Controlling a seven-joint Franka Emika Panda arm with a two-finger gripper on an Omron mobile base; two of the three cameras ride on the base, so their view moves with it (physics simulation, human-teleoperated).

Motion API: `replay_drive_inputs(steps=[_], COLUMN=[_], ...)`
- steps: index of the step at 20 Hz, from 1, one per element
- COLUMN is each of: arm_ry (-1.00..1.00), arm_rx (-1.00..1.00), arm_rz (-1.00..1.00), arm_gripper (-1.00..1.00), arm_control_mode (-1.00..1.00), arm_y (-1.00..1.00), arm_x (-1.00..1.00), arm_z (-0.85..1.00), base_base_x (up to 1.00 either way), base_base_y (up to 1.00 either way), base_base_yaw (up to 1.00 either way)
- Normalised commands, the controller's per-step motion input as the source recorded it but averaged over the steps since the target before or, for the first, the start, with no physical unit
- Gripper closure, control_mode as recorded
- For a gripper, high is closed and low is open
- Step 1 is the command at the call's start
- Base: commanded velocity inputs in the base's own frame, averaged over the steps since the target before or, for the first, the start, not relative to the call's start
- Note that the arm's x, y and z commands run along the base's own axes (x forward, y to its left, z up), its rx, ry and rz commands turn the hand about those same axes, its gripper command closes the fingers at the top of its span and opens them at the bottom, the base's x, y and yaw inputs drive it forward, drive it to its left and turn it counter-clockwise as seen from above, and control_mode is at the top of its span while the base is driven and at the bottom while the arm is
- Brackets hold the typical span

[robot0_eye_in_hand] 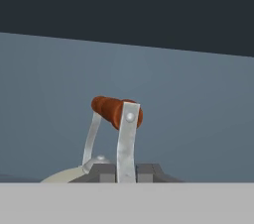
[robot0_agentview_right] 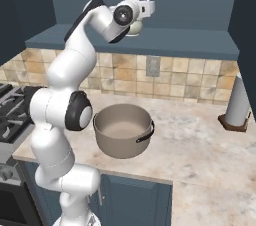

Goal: Pick the kettle from the cabinet and place it on a stove burner. Then pick the pot from the counter and place it on another stove burner. Finally, turn both burners on.

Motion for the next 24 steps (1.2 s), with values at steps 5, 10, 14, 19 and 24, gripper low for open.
replay_drive_inputs(steps=[5, 10, 14, 19, 24], arm_ry=[-0.05, -0.09, -0.06, -0.01, 0.0], arm_rx=[0.0, 0.0, 0.0, 0.0, 0.0], arm_rz=[-0.01, 0.0, 0.0, 0.0, 0.0], arm_gripper=[1.0, 1.0, 1.0, 1.0, 1.0], arm_control_mode=[-1.0, -1.0, -1.0, -1.0, -1.0], arm_y=[0.0, 0.0, 0.02, 0.0, 0.01], arm_x=[-0.25, -0.41, -0.36, -0.3, -0.37], arm_z=[0.0, 0.01, 0.1, 0.15, 0.11], base_base_x=[0.0, 0.0, 0.0, 0.0, 0.0], base_base_y=[0.0, 0.0, 0.0, 0.0, 0.0], base_base_yaw=[0.0, 0.0, 0.0, 0.0, 0.0])
